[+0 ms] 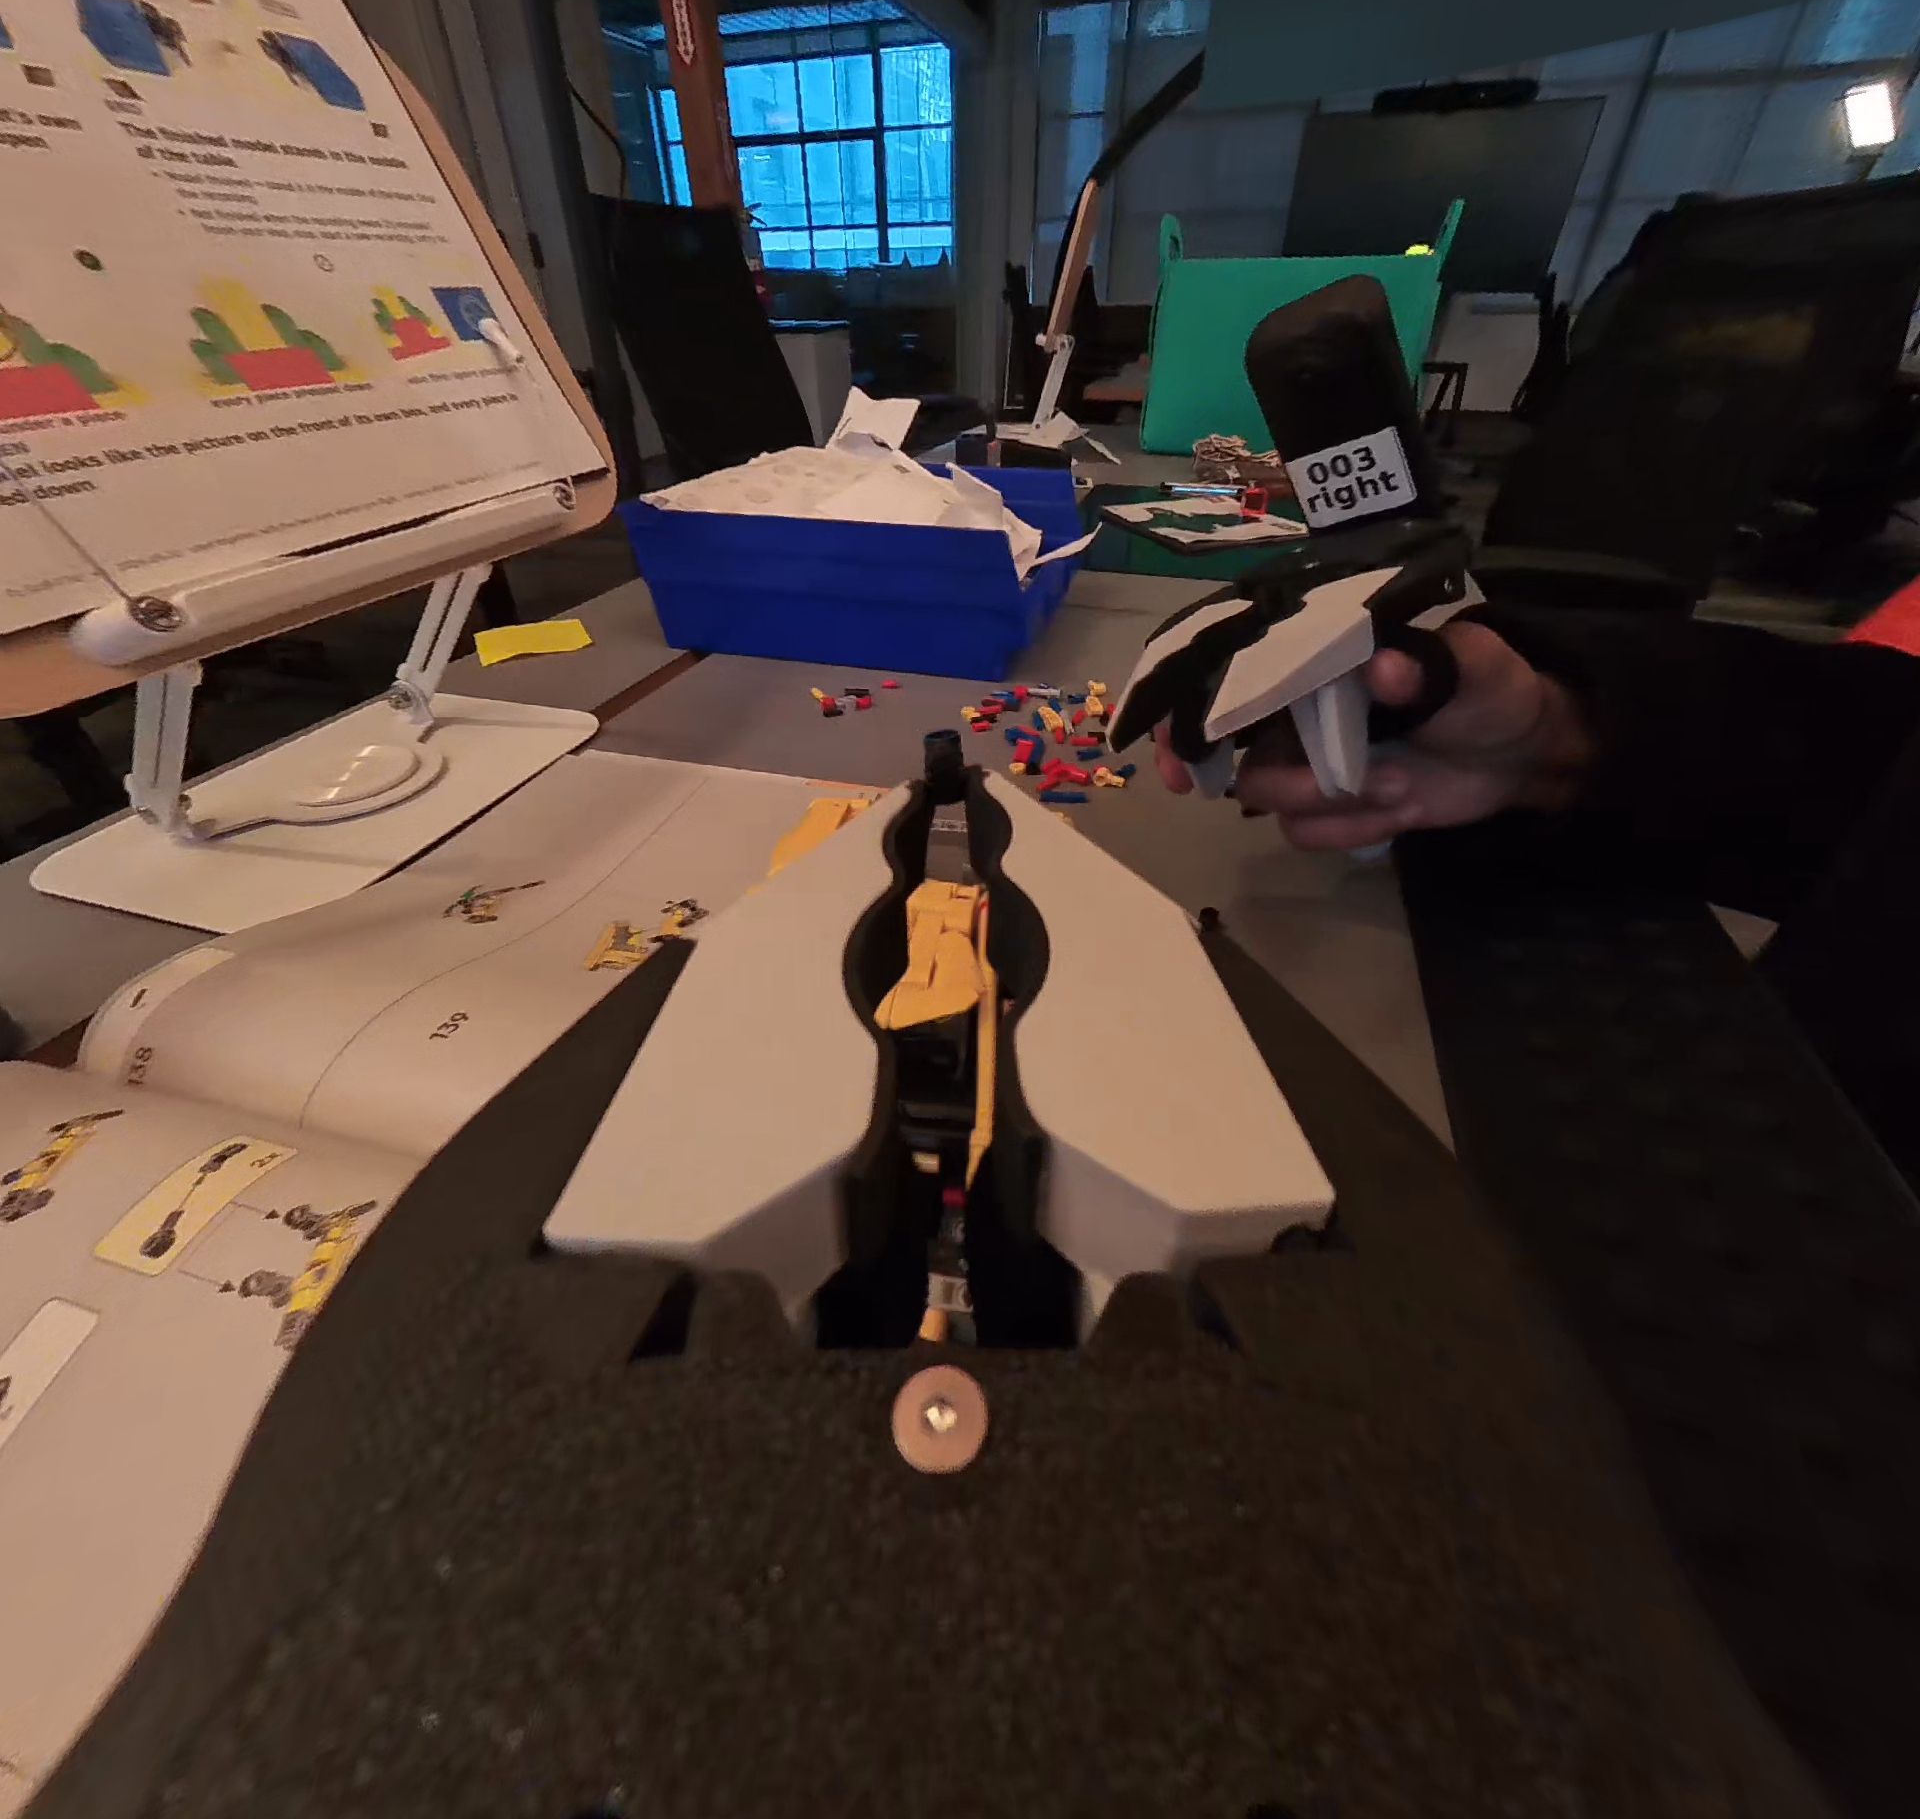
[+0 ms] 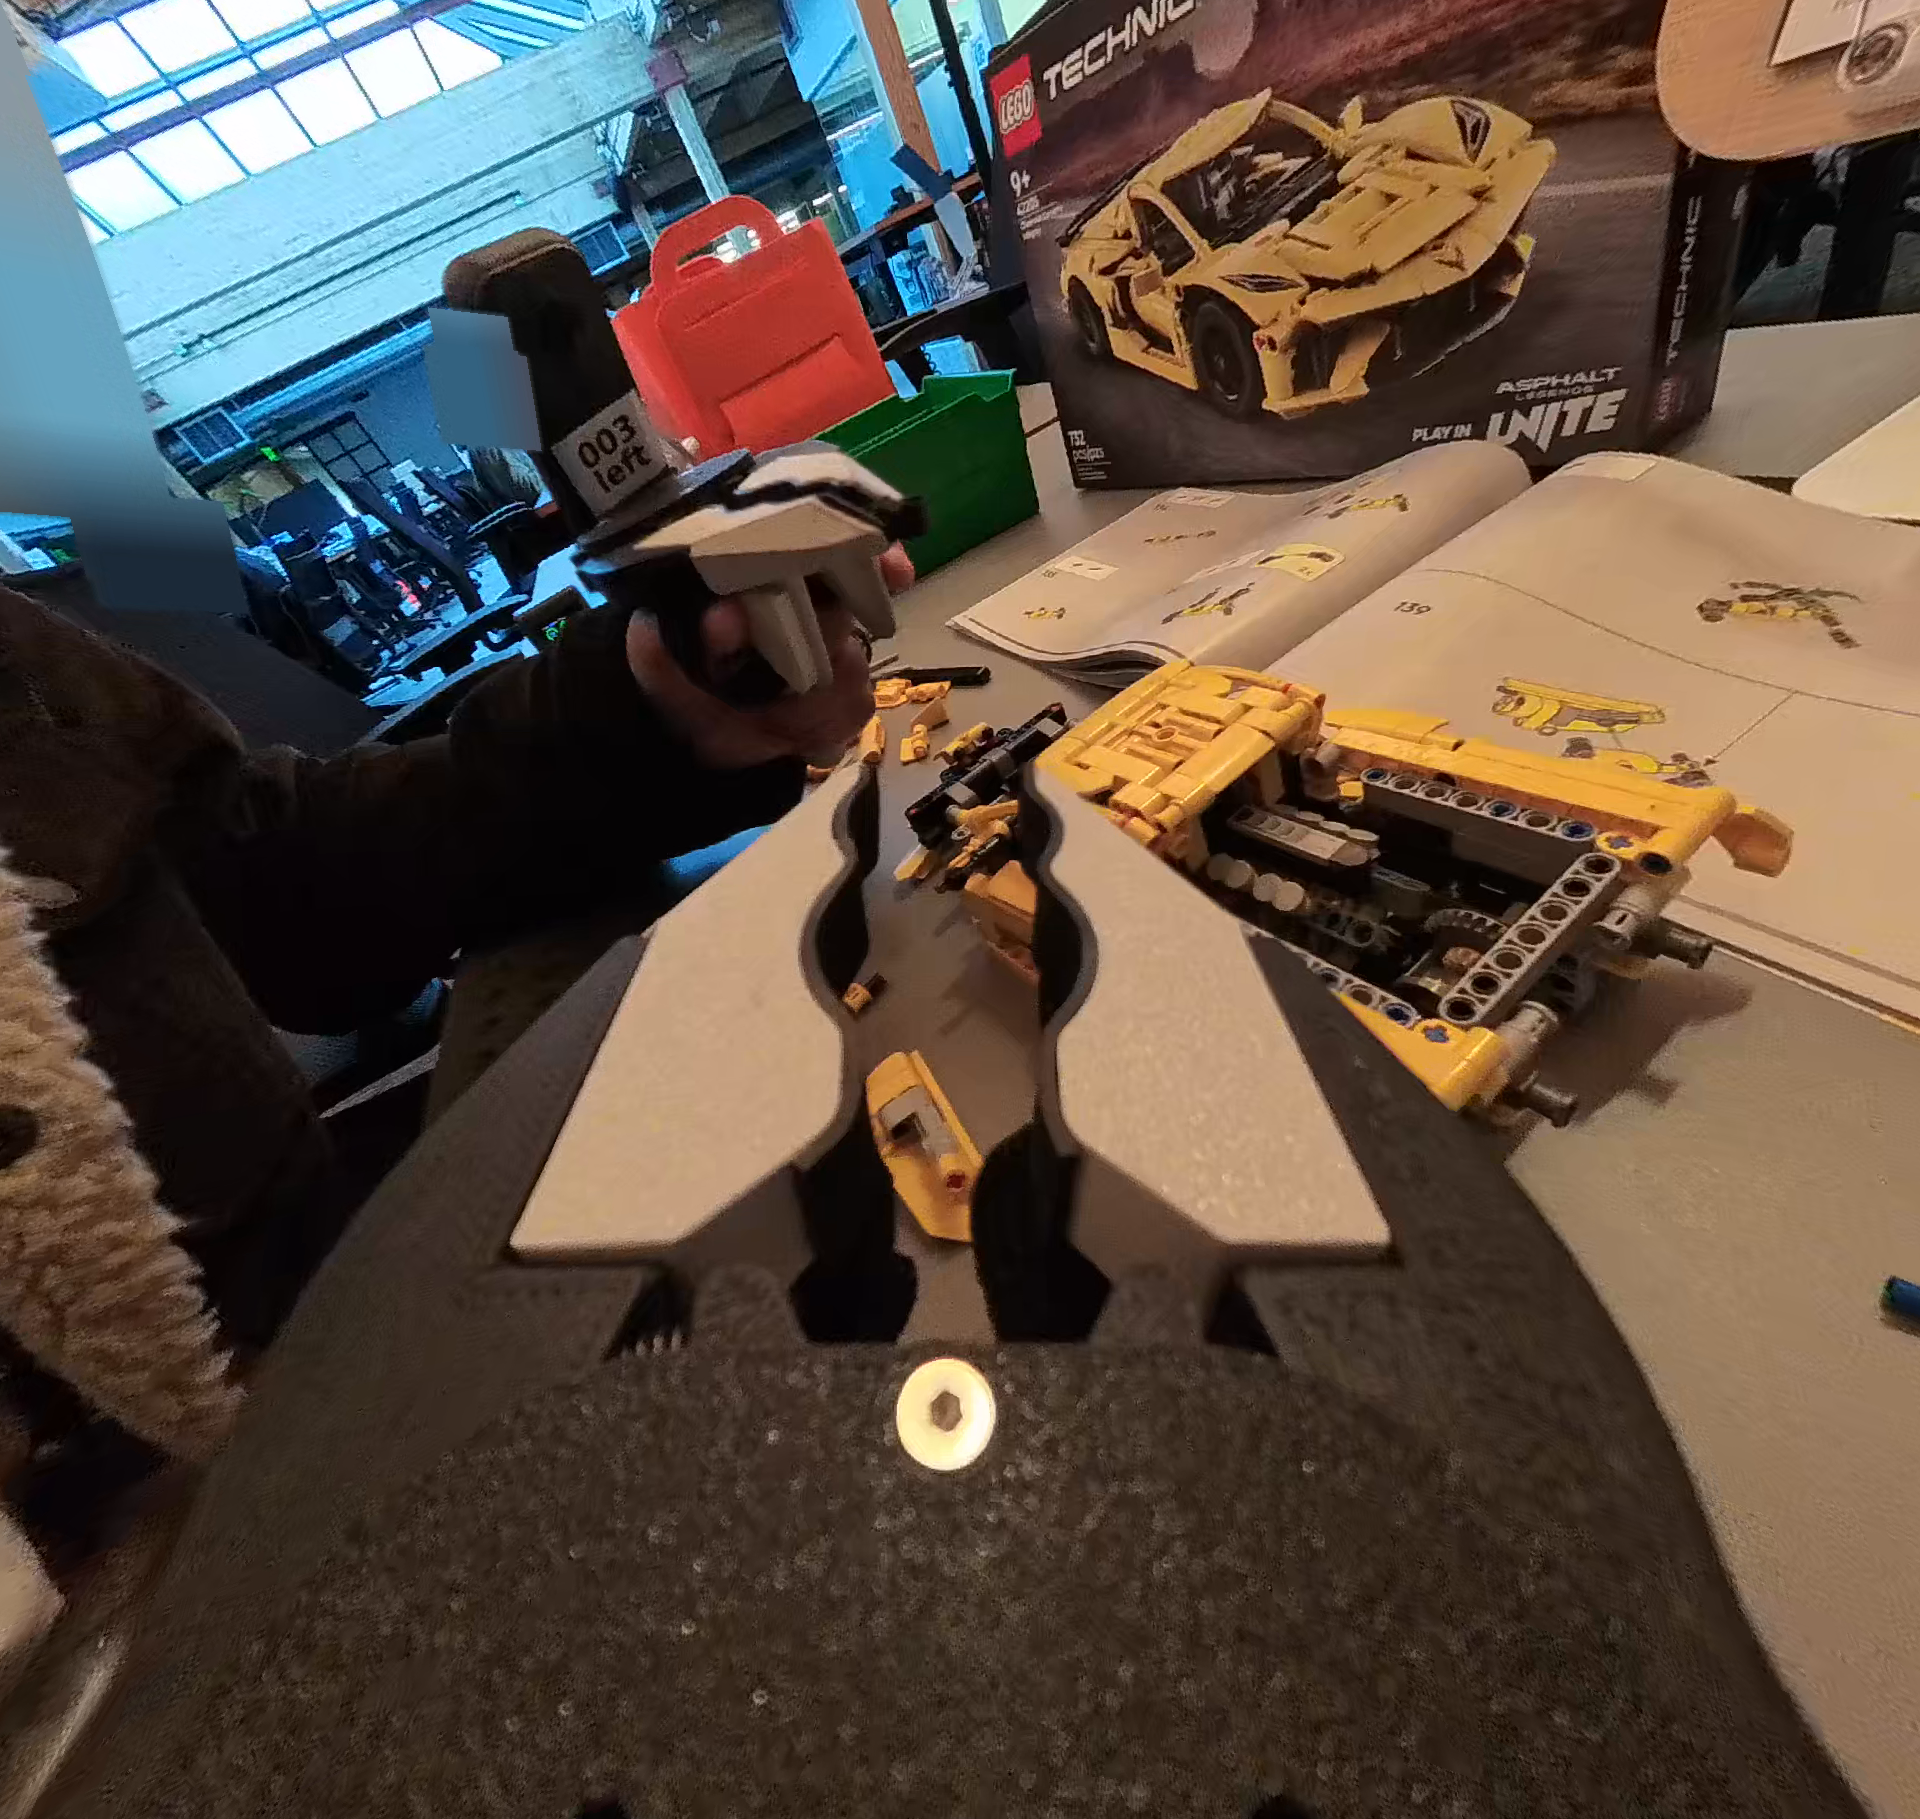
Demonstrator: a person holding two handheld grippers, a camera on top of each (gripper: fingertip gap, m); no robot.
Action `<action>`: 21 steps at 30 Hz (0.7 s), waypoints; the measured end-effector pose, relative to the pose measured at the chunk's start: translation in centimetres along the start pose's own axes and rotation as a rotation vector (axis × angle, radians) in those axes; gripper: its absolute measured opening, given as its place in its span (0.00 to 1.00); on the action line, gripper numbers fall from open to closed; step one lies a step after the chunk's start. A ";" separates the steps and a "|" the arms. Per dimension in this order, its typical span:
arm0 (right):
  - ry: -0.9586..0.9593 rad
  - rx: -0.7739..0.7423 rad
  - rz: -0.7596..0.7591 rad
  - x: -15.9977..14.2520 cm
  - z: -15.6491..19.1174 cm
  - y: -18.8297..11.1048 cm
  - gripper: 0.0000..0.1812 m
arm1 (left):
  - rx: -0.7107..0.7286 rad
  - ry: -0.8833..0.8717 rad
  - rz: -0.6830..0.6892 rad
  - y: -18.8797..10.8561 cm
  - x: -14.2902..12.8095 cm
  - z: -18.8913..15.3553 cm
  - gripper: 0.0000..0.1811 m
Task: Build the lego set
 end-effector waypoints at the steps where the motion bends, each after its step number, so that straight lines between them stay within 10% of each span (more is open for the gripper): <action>1: -0.002 0.003 0.006 0.0 0.1 0.1 0.14 | -0.007 -0.004 -0.009 0.0 0.1 -0.1 0.04; 21: -0.125 0.249 -0.065 1.1 4.0 1.5 0.06 | -0.413 -0.206 -0.089 2.6 -0.3 -5.0 0.03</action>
Point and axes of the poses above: each gripper's, where its closed fingertips meet, y out along the fingers, x out of its top, z = x × y across the jaws, the point moved 9 cm from there along -y, back along the fingers, and after that the axes turned 2 degrees about -x, right-handed, at the moved point
